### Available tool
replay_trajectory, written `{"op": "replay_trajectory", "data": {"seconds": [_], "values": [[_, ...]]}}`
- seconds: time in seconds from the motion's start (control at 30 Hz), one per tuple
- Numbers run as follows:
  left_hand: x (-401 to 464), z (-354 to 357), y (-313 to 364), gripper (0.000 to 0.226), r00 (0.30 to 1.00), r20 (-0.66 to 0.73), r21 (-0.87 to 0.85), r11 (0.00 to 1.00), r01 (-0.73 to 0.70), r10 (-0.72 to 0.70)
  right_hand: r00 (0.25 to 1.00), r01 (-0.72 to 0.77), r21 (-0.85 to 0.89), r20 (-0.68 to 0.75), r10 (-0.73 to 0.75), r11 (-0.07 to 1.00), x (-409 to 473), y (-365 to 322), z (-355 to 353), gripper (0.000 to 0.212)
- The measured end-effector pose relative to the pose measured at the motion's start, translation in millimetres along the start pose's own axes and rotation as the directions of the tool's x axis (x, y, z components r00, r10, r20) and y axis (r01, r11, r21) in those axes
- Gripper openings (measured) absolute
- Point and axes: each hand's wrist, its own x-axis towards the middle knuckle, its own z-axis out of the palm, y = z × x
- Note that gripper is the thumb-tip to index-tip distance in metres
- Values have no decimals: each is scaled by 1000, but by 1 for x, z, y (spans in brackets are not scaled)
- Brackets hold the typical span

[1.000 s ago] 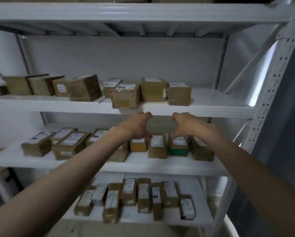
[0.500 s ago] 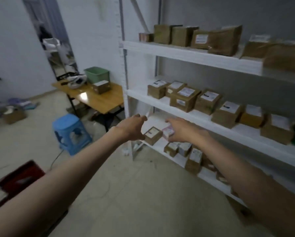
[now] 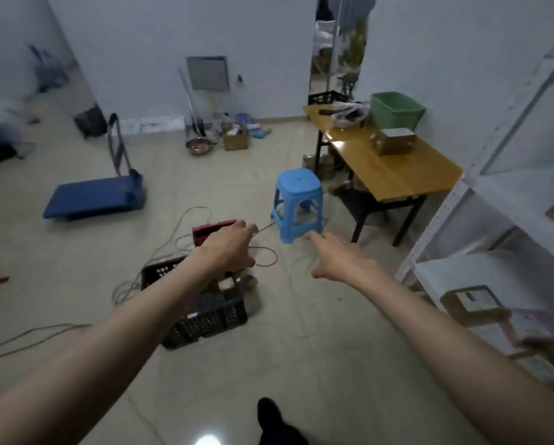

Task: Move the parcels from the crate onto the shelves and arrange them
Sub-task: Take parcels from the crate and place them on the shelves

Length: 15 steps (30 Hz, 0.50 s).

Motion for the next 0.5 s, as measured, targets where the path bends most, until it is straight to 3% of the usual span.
{"op": "replay_trajectory", "data": {"seconds": [0.27,0.5], "values": [[31,15,-144,66,951,27,-30,951,308,-307,958,258,67,111,-264,964,160,-97,16,78],[28,46,-233,63,844,170,-46,852,522,-508,899,390,47,200,-391,920,248,-173,51,84]]}}
